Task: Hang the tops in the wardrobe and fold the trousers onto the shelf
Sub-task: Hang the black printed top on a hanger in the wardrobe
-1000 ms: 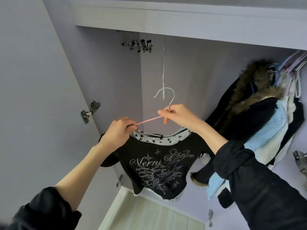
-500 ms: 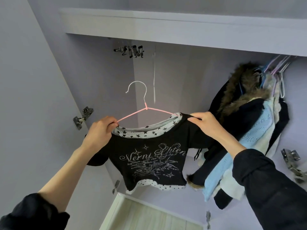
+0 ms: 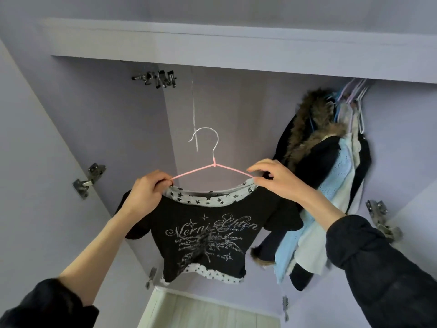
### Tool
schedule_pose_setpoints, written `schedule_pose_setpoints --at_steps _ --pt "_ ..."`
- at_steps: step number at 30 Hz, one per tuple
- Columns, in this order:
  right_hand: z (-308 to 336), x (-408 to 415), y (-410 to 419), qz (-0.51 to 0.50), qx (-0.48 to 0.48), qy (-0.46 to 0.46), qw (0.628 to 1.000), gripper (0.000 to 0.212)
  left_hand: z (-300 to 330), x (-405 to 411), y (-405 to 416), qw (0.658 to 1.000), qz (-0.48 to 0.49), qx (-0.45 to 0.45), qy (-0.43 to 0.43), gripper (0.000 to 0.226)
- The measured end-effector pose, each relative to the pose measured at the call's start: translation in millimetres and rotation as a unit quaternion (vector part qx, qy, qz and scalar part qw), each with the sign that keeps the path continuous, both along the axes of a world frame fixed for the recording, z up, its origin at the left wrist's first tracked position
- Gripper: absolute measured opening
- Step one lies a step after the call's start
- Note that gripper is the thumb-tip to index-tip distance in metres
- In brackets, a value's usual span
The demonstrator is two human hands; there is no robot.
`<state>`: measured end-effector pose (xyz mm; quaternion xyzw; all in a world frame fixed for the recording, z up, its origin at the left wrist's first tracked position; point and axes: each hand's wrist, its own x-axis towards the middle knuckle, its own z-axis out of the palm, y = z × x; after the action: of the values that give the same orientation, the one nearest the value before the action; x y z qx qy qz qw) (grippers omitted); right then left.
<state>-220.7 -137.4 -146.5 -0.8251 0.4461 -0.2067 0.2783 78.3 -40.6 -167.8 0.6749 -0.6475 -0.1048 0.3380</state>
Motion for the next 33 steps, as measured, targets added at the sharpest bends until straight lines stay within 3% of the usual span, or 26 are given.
schedule_pose_setpoints --at_steps 2,5,8,12,16,19,22,26,29,33 --pt "3.7 1.5 6.2 0.010 0.017 -0.012 1.000 0.016 -3.9 -14.4 -4.9 0.999 -0.033 0.006 0.014 0.021" --pt "11.1 -3.4 13.2 0.014 0.131 -0.051 0.990 0.017 -5.7 -36.1 -15.1 0.997 -0.064 0.013 0.043 0.020" --pt "15.3 -26.5 13.4 -0.034 0.228 -0.102 0.968 0.017 -7.3 -56.8 -28.8 0.996 -0.077 0.036 0.023 0.015" --pt "9.5 -50.5 10.3 -0.117 0.296 -0.128 0.939 0.015 -8.4 -83.5 -40.4 0.995 -0.095 0.038 -0.007 0.031" --pt "3.5 -68.9 7.4 -0.190 0.363 -0.181 0.894 0.017 4.8 -99.5 -45.5 0.982 -0.145 -0.078 -0.092 0.037" --pt "5.5 -78.2 0.2 -0.194 0.405 -0.280 0.849 0.025 28.8 -108.8 -57.1 0.958 -0.151 -0.201 -0.141 0.040" --pt "16.7 -79.3 -12.9 -0.157 0.421 -0.390 0.804 0.041 63.6 -121.3 -68.5 0.924 -0.114 -0.285 -0.229 0.053" --pt "32.7 -75.9 -28.5 -0.117 0.403 -0.479 0.771 0.046 95.5 -136.0 -83.1 0.877 -0.058 -0.343 -0.332 0.084" --pt "44.0 -76.4 -43.5 -0.108 0.378 -0.507 0.767 0.045 108.5 -140.3 -98.6 0.872 -0.007 -0.335 -0.358 0.094" --pt "59.7 -78.7 -67.2 -0.121 0.341 -0.497 0.789 0.045 112.5 -135.6 -114.2 0.877 0.025 -0.309 -0.366 0.098"
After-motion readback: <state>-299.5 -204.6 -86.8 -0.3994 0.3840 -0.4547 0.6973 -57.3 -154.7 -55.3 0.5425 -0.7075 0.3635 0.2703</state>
